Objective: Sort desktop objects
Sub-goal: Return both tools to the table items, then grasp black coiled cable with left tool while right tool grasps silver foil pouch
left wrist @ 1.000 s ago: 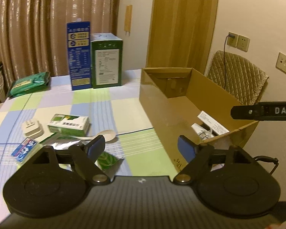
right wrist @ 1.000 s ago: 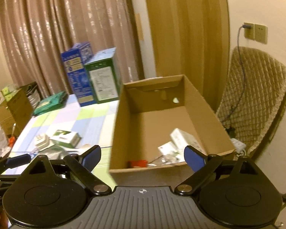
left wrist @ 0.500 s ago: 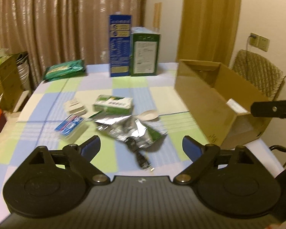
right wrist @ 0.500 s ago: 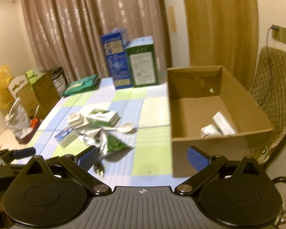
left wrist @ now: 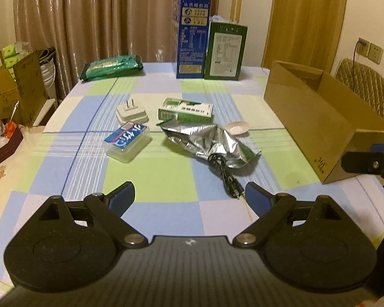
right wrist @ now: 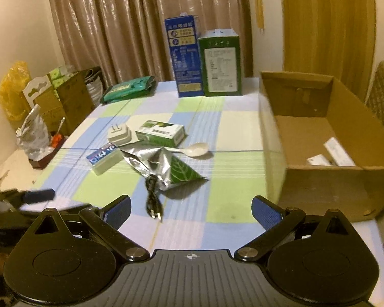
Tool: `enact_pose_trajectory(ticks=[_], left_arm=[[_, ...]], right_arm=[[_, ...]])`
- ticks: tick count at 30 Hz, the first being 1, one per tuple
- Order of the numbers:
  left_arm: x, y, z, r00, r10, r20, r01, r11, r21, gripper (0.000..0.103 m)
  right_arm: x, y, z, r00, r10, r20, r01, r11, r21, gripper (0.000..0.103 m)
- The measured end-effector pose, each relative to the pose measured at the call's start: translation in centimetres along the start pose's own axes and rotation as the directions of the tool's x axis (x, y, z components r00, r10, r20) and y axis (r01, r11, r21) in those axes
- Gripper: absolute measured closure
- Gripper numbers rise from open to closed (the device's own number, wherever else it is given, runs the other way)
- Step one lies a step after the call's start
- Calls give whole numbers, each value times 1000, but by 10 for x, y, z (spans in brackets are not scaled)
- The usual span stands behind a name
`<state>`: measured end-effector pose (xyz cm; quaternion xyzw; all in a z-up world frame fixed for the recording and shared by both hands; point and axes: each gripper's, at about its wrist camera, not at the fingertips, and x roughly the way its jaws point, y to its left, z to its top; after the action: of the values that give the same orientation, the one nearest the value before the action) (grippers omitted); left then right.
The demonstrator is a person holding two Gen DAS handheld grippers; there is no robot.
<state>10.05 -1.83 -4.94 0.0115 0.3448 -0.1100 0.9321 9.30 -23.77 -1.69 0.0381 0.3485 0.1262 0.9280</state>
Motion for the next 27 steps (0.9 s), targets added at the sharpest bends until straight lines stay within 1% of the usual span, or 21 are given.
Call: enact_pose_trajectory(ticks=[5, 9, 13, 17, 19, 24, 25, 27], left_arm=[[22, 2, -4, 999, -3, -33, 3, 1000, -1, 12], [41, -1, -4, 999, -9, -38, 9, 1000, -2, 13], [62, -8, -4, 998, -27, -52, 27, 1000, -2, 13], [83, -17, -2, 997, -43, -62, 43, 999, -5, 14], [94, -21, -2, 997, -52, -65, 52, 999, -5, 17], [115, -31, -1, 996, -66, -64, 66, 998, -1, 38], [120, -33, 0, 995, -73, -66, 73, 997, -2, 39], [128, -37, 0, 994, -81, -71, 81, 997, -1, 46]], right_arm=[[21, 8, 8, 999, 33, -4, -33, 999, -38, 5], [38, 8, 18, 999, 45, 0, -45, 997, -64, 5], [58, 4, 28, 999, 44, 1, -44, 996, -82, 2], [74, -3, 37, 999, 31, 8, -30, 994, -101, 2], [81, -7, 40, 1000, 27, 12, -26, 995, -101, 2], [92, -15, 44, 1000, 24, 20, -22, 996, -91, 2], [94, -17, 44, 1000, 23, 20, -21, 996, -89, 2], [98, -19, 45, 1000, 19, 16, -18, 996, -83, 2]])
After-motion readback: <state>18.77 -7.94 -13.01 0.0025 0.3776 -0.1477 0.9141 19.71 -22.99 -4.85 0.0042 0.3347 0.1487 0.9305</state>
